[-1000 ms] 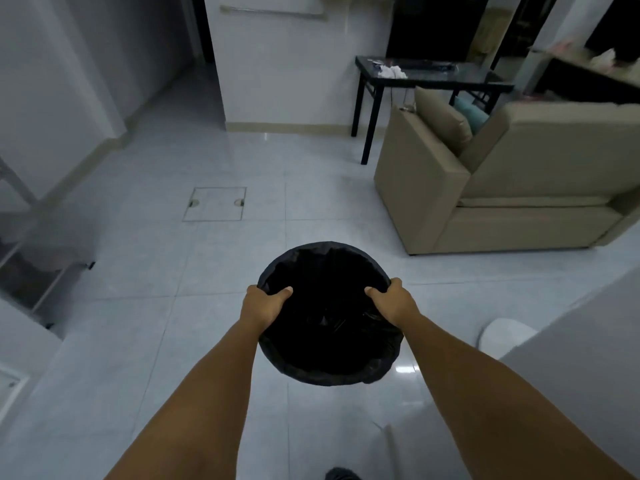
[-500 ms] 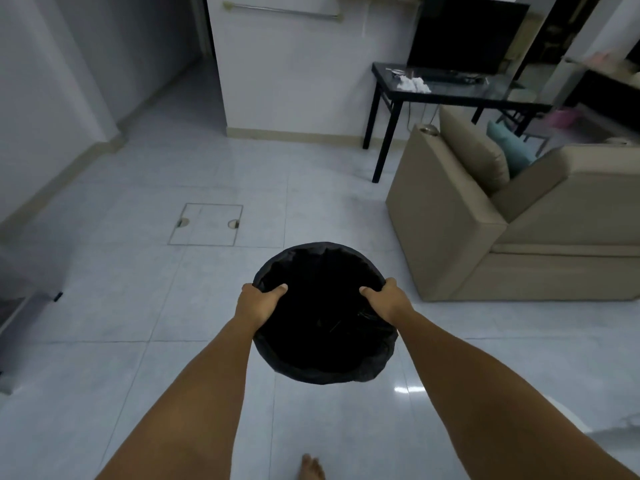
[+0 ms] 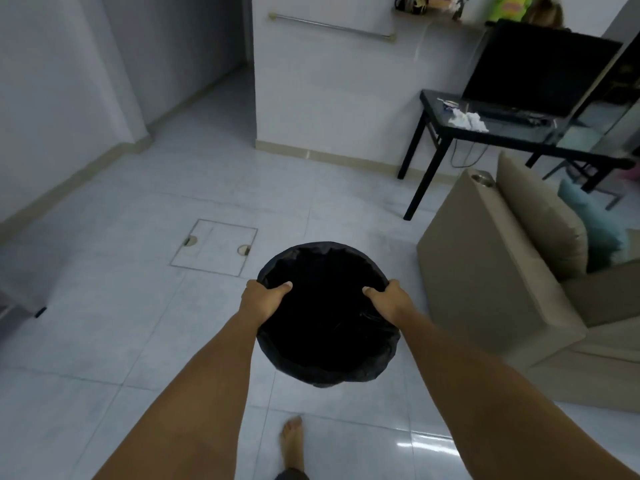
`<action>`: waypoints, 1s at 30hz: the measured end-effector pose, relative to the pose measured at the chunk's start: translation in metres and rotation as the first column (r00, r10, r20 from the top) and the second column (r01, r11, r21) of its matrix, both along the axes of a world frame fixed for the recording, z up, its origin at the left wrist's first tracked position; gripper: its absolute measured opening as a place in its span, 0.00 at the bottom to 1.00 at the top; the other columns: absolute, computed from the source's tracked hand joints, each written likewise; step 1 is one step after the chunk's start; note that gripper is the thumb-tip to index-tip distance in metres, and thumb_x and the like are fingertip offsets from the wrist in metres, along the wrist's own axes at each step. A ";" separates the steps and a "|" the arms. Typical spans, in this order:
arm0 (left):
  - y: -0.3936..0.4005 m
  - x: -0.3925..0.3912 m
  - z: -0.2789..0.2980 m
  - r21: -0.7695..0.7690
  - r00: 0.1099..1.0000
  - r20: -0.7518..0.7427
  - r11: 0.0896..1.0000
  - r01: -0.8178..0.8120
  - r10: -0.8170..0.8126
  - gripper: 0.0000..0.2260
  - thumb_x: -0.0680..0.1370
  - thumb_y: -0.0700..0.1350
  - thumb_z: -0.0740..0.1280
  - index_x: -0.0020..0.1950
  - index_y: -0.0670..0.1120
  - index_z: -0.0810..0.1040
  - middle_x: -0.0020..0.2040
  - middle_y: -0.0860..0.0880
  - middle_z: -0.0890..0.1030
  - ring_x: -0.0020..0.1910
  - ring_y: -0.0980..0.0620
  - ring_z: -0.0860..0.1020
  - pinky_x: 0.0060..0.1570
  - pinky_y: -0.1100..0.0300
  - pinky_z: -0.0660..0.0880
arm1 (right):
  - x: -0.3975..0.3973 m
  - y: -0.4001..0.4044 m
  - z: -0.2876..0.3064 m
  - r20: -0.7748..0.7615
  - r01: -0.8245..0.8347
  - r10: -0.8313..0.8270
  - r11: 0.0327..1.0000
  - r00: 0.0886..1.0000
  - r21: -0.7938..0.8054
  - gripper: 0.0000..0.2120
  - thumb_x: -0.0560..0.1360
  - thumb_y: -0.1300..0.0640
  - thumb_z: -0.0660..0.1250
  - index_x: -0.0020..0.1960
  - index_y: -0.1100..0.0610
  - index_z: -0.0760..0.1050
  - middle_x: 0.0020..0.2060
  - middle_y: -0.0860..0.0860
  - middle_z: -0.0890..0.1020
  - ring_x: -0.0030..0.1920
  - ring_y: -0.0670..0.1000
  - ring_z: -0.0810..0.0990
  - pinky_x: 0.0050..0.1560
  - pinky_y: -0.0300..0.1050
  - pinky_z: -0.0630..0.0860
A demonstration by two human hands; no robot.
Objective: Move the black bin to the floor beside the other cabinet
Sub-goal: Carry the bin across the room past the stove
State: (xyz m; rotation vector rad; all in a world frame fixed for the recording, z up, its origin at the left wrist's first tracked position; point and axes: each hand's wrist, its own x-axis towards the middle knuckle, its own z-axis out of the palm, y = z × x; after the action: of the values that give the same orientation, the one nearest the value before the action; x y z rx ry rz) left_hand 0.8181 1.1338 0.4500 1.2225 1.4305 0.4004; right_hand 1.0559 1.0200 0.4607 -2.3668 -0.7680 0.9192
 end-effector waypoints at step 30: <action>0.353 0.135 -0.018 -0.055 0.704 -0.006 0.702 -0.710 0.710 0.39 0.70 0.59 0.74 0.72 0.37 0.67 0.66 0.38 0.77 0.63 0.37 0.77 0.61 0.47 0.75 | 0.152 0.556 -0.006 -0.018 -0.697 0.698 0.714 0.716 -0.070 0.39 0.76 0.39 0.65 0.76 0.62 0.57 0.70 0.62 0.72 0.67 0.63 0.74 0.65 0.56 0.72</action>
State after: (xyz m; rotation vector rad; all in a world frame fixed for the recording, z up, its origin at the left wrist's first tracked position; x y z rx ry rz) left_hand 0.9527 1.4869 0.4324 0.5601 1.8614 0.8916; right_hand 1.2081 1.5760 0.4550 -2.1300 -1.7360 1.2319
